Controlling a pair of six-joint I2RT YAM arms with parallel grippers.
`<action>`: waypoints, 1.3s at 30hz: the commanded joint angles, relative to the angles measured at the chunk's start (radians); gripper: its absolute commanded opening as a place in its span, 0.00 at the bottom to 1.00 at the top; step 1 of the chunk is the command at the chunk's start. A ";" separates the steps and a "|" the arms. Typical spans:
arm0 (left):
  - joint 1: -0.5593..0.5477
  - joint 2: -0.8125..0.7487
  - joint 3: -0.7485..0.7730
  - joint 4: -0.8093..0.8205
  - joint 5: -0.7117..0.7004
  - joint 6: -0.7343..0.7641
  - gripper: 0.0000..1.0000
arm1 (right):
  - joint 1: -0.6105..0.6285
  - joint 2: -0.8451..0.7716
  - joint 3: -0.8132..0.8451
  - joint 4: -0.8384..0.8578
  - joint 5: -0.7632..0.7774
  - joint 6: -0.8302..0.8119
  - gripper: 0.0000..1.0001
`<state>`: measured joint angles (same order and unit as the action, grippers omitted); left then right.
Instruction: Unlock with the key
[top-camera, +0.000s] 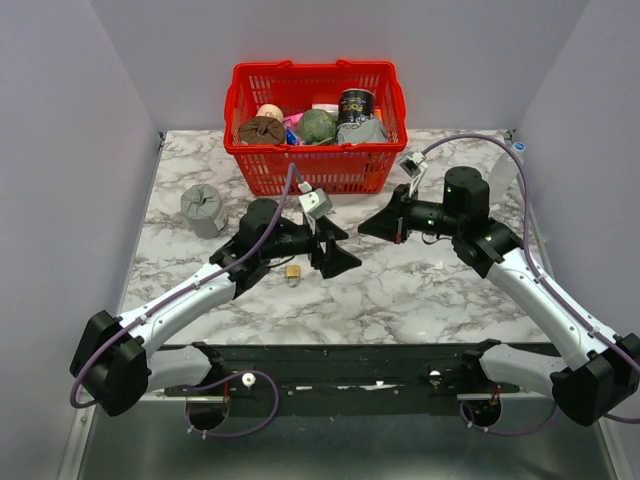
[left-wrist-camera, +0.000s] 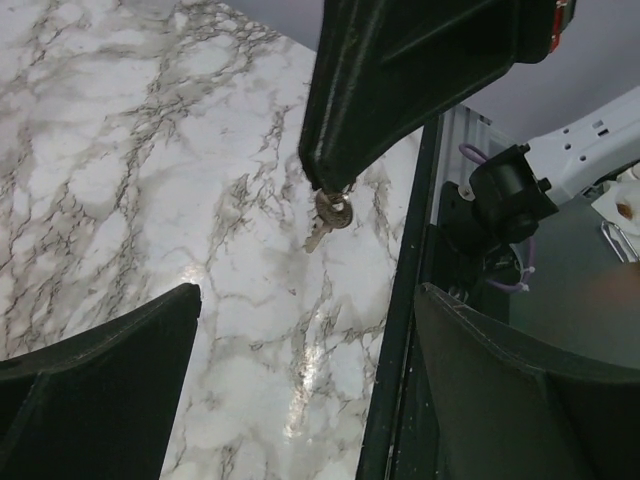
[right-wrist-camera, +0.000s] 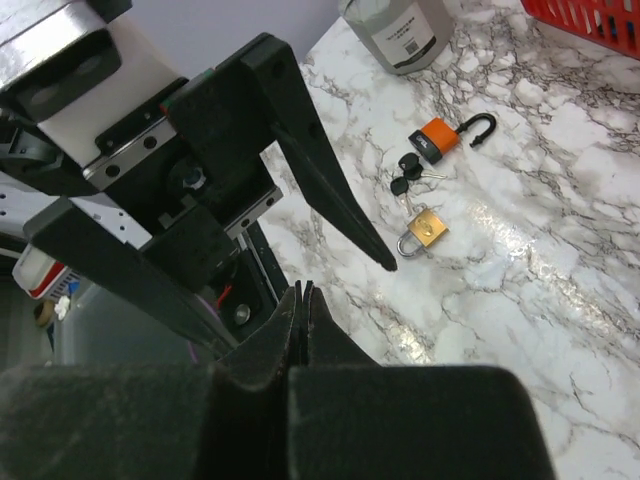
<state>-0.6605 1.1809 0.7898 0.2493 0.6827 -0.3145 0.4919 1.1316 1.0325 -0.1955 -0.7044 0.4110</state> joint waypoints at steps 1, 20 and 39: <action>-0.074 -0.015 0.025 0.084 -0.121 0.049 0.92 | 0.005 -0.024 -0.029 0.045 -0.010 0.037 0.01; -0.221 0.003 0.000 0.090 -0.420 0.104 0.34 | 0.005 -0.006 -0.054 0.065 0.002 0.043 0.01; -0.223 -0.026 0.064 -0.189 -0.174 0.170 0.00 | 0.005 -0.023 -0.026 -0.045 -0.007 -0.118 0.03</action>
<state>-0.8757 1.1477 0.7654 0.2615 0.2996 -0.2085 0.4980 1.1240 0.9737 -0.1684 -0.7048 0.4137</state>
